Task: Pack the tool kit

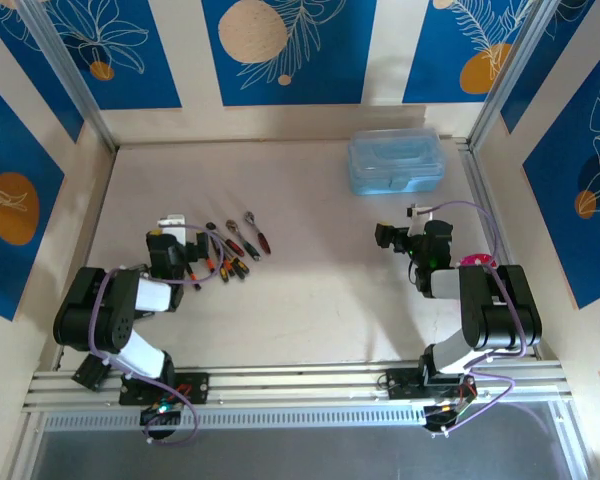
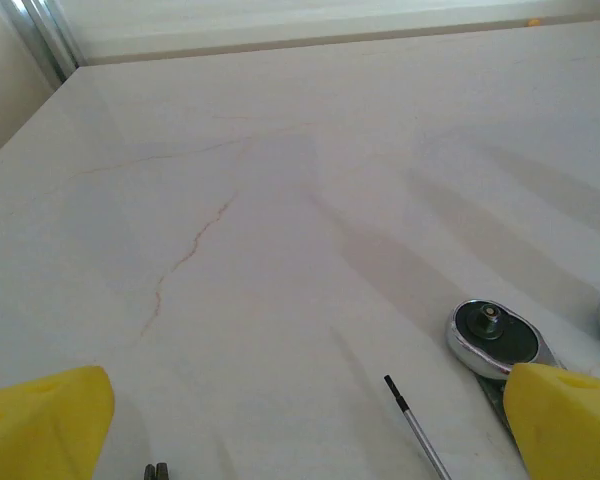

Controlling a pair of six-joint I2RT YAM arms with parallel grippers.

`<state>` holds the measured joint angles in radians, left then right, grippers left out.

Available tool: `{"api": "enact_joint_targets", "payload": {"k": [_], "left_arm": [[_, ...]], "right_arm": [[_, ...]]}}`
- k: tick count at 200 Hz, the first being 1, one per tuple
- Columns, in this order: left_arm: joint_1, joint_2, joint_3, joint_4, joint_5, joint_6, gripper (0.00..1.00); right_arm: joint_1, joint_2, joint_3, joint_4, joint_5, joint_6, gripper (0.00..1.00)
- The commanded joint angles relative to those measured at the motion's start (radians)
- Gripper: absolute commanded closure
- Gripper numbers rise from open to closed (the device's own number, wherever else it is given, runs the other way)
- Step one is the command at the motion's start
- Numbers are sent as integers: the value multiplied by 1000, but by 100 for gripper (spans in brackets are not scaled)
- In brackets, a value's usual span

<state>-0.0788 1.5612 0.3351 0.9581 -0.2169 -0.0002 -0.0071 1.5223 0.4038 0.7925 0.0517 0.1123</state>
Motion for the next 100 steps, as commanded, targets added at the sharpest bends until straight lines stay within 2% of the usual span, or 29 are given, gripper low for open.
{"api": "enact_joint_targets", "payload": {"k": [1, 80, 100], "left_arm": [[1, 3, 16, 26, 14, 5, 0], [1, 3, 17, 24, 25, 12, 0], [2, 3, 39, -17, 108, 40, 0]], "right_arm": [[-2, -1, 19, -1, -13, -14, 1], [-8, 1, 24, -7, -24, -10, 1], [-8, 1, 24, -4, -23, -11, 1]]}}
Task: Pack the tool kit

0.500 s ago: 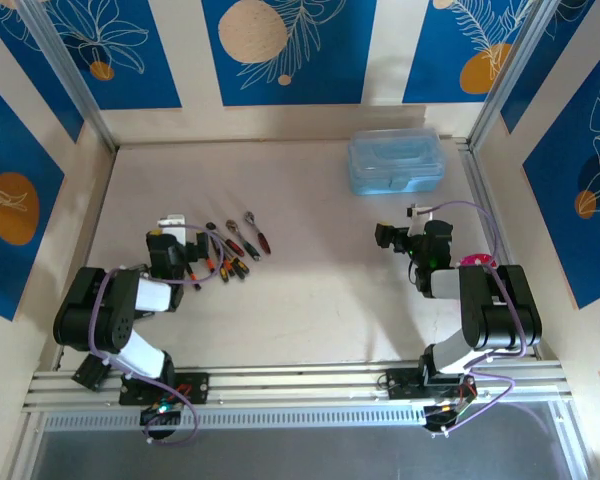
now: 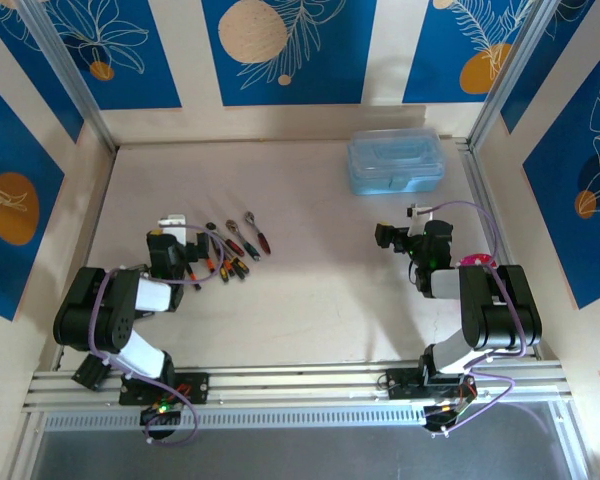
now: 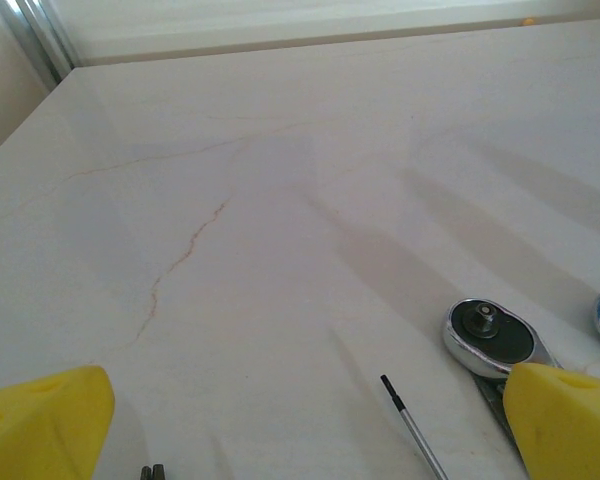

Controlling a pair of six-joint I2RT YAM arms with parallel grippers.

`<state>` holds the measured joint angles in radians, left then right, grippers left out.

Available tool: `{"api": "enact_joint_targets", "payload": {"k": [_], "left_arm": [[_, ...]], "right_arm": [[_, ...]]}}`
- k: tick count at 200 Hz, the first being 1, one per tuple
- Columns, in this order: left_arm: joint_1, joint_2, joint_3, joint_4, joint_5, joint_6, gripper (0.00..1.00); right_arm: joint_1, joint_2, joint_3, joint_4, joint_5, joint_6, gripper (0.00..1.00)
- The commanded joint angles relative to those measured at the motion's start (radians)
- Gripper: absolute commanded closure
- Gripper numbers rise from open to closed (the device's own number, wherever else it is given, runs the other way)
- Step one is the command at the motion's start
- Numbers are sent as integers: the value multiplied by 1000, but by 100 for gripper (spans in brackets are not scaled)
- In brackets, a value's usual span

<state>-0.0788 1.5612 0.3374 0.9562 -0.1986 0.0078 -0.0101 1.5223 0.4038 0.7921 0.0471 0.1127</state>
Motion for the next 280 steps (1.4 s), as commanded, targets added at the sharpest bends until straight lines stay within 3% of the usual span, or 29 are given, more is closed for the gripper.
{"api": "enact_joint_targets", "payload": {"k": [1, 73, 94, 116, 132, 147, 169, 189, 224, 280], "left_arm": [[1, 3, 37, -15, 93, 34, 0], [2, 3, 41, -24, 128, 42, 0], [-2, -26, 24, -12, -15, 4, 0], [-13, -189, 83, -254, -86, -7, 0], [-12, -292, 163, -466, -68, -28, 0], [-13, -337, 272, -674, -40, -64, 0], [-17, -321, 448, -963, -15, -121, 0], [-25, -306, 533, -1094, 7, -150, 0], [-45, -298, 603, -1216, 16, -152, 0], [-65, -294, 615, -1306, 24, -152, 0]], "right_arm": [[-5, 1, 23, -5, -18, -11, 1], [-4, 1, 22, -4, -17, -11, 1], [-3, -19, 14, -5, -10, -11, 1], [7, -178, 46, -190, 23, -9, 1], [4, -292, 131, -388, 51, -7, 1], [-5, -304, 272, -594, 64, -17, 1], [-13, -196, 544, -870, 72, -17, 1], [-9, -50, 771, -1020, 51, -40, 1], [-19, 229, 1156, -1209, 146, -16, 1], [-88, 581, 1631, -1402, 154, -8, 1]]}}
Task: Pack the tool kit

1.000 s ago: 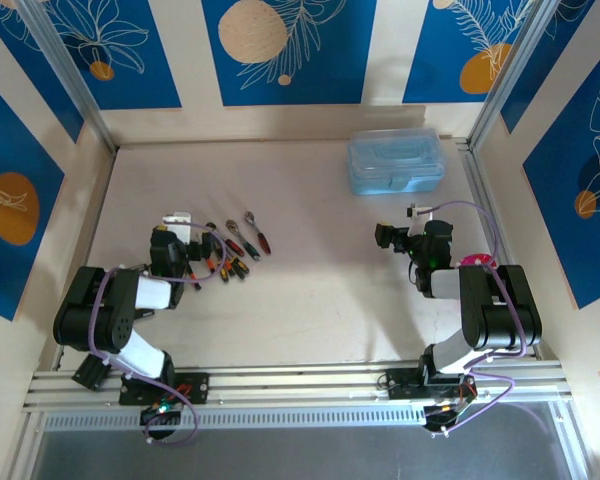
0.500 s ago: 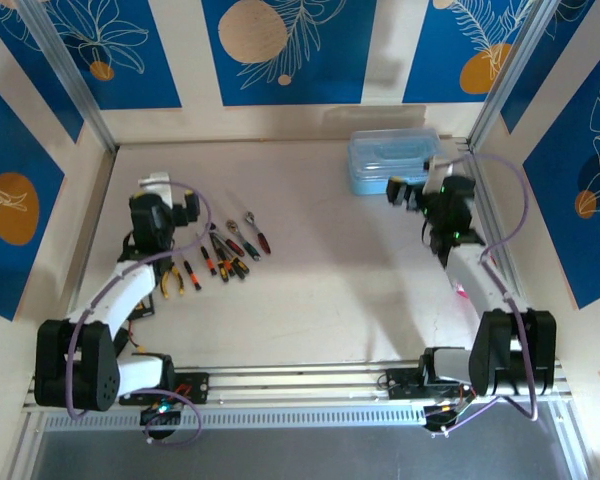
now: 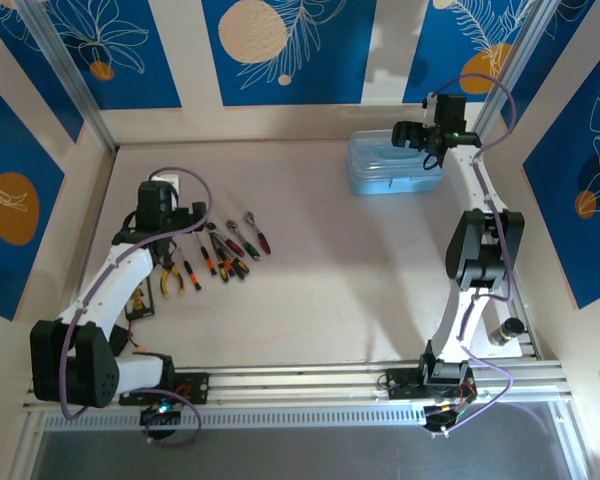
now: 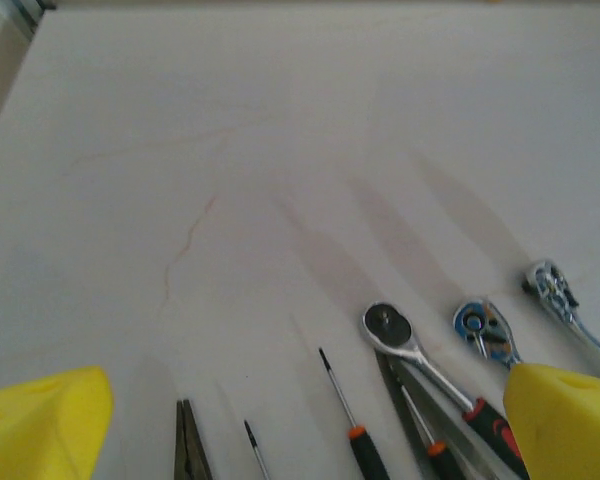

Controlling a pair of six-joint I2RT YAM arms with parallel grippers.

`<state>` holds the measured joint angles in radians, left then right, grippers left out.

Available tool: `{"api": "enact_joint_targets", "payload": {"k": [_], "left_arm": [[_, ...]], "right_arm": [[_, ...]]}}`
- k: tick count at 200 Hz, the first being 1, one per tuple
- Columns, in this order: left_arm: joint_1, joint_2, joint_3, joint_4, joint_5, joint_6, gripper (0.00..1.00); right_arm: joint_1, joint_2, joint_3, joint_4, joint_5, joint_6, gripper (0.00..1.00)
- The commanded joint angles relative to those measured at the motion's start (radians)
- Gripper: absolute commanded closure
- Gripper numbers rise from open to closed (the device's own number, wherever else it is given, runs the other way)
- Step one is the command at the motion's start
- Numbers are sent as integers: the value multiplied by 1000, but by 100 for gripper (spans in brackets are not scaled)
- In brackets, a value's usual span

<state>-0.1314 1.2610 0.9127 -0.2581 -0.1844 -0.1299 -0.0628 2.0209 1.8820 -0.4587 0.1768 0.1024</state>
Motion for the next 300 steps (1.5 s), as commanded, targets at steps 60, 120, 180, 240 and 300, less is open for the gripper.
{"api": "enact_joint_targets", "payload": {"k": [60, 120, 180, 240, 300], "left_arm": [[-16, 28, 76, -231, 66, -38, 0], [-17, 56, 94, -277, 143, -56, 0], [-102, 111, 139, -314, 83, -33, 0], [-221, 193, 190, -269, 114, -70, 0], [-372, 399, 357, -224, 193, -83, 0]], "right_arm": [[-82, 231, 282, -209, -25, -40, 1], [-104, 260, 254, -221, -203, -17, 1], [-67, 195, 105, -206, -242, 31, 3], [43, -146, -381, -88, -131, 220, 3], [239, -567, -795, -78, 0, 445, 1]]}}
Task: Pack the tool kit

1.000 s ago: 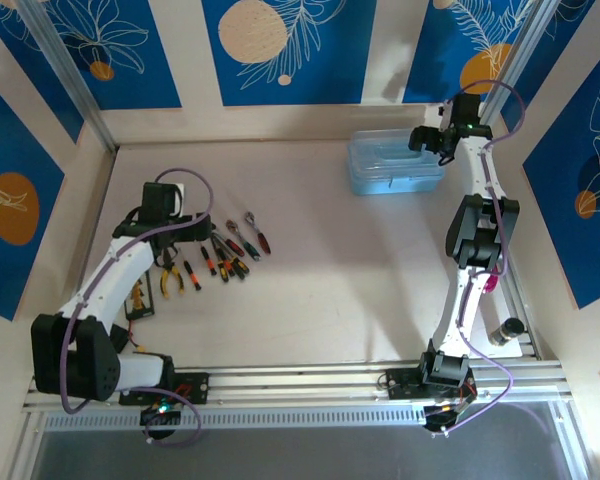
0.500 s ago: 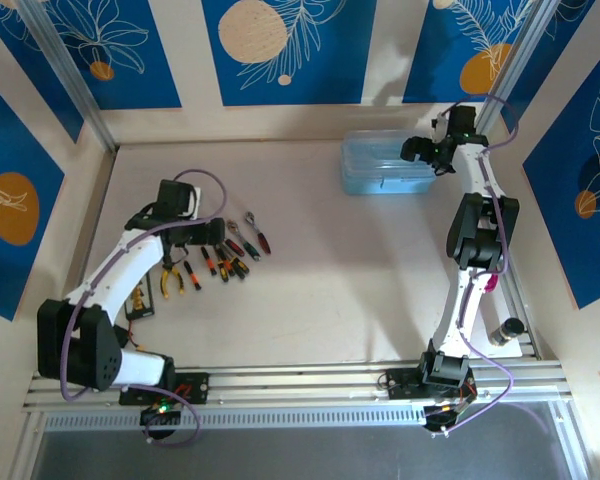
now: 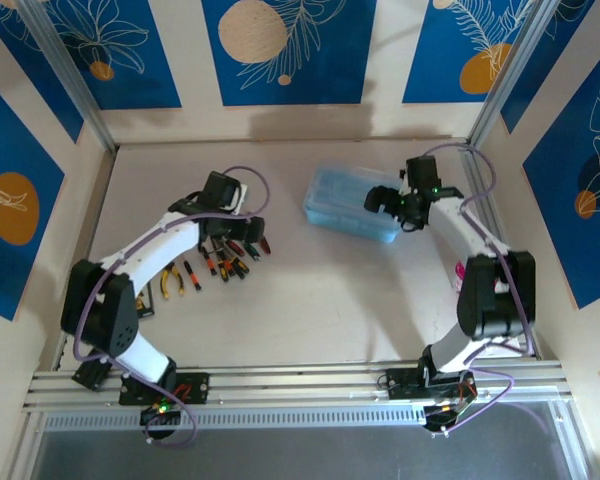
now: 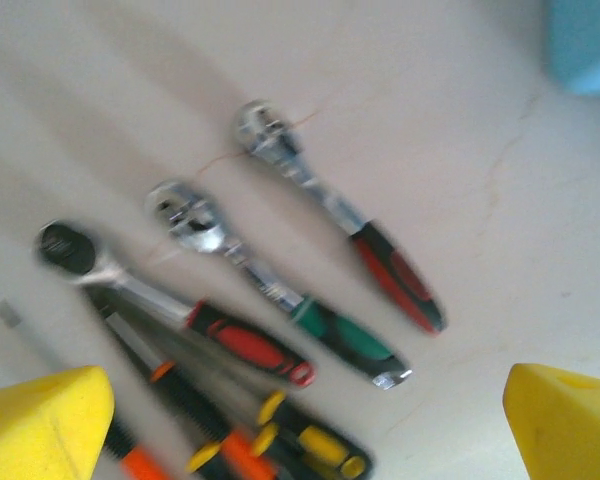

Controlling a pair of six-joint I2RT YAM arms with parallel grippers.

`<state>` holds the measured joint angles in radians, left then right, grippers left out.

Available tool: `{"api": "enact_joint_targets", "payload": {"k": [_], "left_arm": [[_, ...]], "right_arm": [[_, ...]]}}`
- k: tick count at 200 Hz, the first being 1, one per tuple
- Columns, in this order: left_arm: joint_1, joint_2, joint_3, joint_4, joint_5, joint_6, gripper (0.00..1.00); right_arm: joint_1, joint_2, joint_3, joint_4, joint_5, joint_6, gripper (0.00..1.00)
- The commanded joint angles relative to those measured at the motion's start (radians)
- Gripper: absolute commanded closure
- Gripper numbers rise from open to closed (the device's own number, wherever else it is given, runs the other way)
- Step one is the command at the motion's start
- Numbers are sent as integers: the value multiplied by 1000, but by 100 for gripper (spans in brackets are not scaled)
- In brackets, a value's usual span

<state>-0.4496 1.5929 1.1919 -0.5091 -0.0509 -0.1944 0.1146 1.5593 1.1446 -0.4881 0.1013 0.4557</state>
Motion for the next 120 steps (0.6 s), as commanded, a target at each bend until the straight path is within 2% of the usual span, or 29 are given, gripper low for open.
{"api": "enact_joint_targets", "payload": {"k": [1, 27, 51, 82, 120], "left_arm": [[-56, 71, 80, 27, 60, -19, 0], [-111, 152, 143, 48, 91, -38, 0], [-138, 225, 203, 55, 104, -61, 0], [-141, 338, 295, 74, 111, -93, 0], [-141, 486, 473, -7, 99, -81, 0]], "right_arm": [[63, -109, -58, -53, 79, 91, 1], [80, -190, -33, -130, 145, 15, 1], [40, -179, 43, -129, 84, -104, 1], [10, -36, 189, -89, -56, -258, 1], [-1, 187, 409, -104, -193, -370, 1]]}}
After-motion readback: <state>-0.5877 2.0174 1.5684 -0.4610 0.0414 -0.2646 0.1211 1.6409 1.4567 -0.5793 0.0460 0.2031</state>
